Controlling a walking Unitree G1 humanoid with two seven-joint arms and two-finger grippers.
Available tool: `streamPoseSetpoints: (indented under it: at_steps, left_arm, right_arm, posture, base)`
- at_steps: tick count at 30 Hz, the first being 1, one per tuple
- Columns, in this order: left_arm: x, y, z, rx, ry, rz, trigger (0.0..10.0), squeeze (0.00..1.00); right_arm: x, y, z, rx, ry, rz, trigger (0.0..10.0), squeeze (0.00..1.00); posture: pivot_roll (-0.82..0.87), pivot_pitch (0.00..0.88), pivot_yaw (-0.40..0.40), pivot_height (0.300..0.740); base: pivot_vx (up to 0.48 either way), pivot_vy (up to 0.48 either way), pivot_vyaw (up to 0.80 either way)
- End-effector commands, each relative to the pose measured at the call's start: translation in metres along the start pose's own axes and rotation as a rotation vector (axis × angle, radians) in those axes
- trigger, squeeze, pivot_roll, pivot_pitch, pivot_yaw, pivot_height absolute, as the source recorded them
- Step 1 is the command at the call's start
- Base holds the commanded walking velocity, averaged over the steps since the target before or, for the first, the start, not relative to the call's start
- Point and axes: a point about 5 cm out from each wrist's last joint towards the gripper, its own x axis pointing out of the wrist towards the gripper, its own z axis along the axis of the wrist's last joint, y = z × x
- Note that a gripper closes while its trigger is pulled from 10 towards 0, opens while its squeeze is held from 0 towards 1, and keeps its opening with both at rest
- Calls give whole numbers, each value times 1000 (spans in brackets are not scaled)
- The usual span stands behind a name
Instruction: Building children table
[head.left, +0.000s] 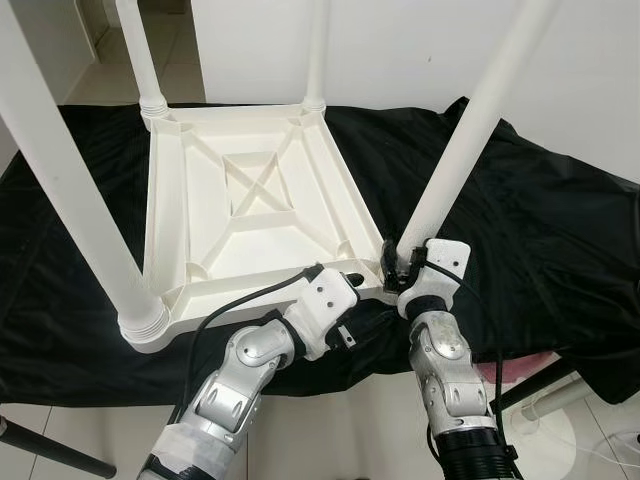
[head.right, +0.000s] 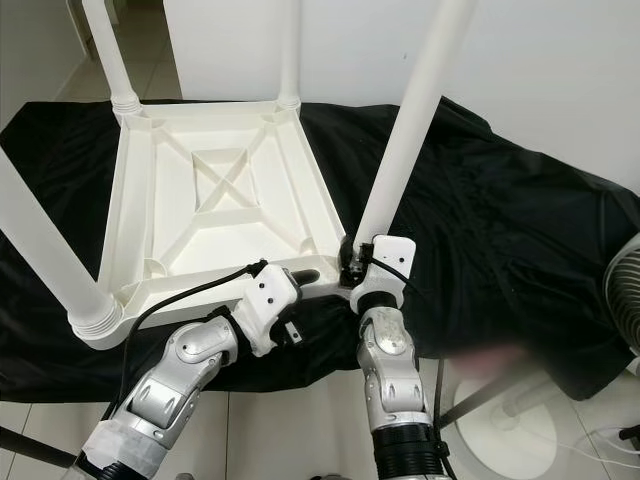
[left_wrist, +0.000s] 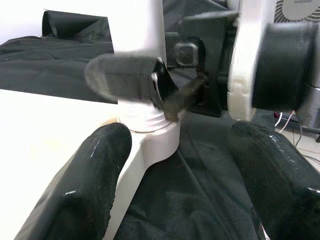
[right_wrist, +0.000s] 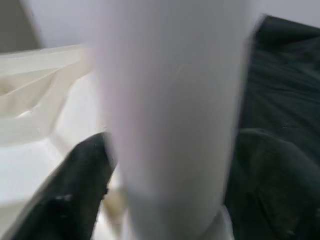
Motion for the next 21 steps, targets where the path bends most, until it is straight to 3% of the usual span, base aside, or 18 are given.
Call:
streamPoseSetpoints:
  at_steps: [1,6,7,8,9,21]
  left_arm:
    - [2,0,-2,-5,6,26,10000,0]
    - [2,0,-2,-1,8,24,10000,0]
    - [2,0,-2,0,8,23,10000,0]
    - [2,0,-2,0,8,23,10000,0]
    - [2,1,-2,1,9,22,10000,0]
    - [0,4,-3,13,17,28,10000,0]
  right_arm:
    - [-3,-5,-1,0,-7,35,10000,1000]
    - [-3,-14,-4,-47,-1,114,10000,1000]
    - [-2,-17,-5,-53,7,160,10000,475]
    - [-2,-17,-5,-53,7,160,10000,475]
    - [-1,-21,-5,-65,10,193,10000,0]
    - [4,-31,-4,-71,19,313,10000,0]
  posture:
    - [-67,64,-60,740]
    - [-70,63,-55,740]
    - [-70,62,-55,740]
    - [-70,62,-55,740]
    - [-70,62,-55,740]
    - [-64,59,-51,740]
  base:
    - [0,0,0]
    - [0,0,0]
    - [0,0,0]
    - [0,0,0]
    - [0,0,0]
    - [0,0,0]
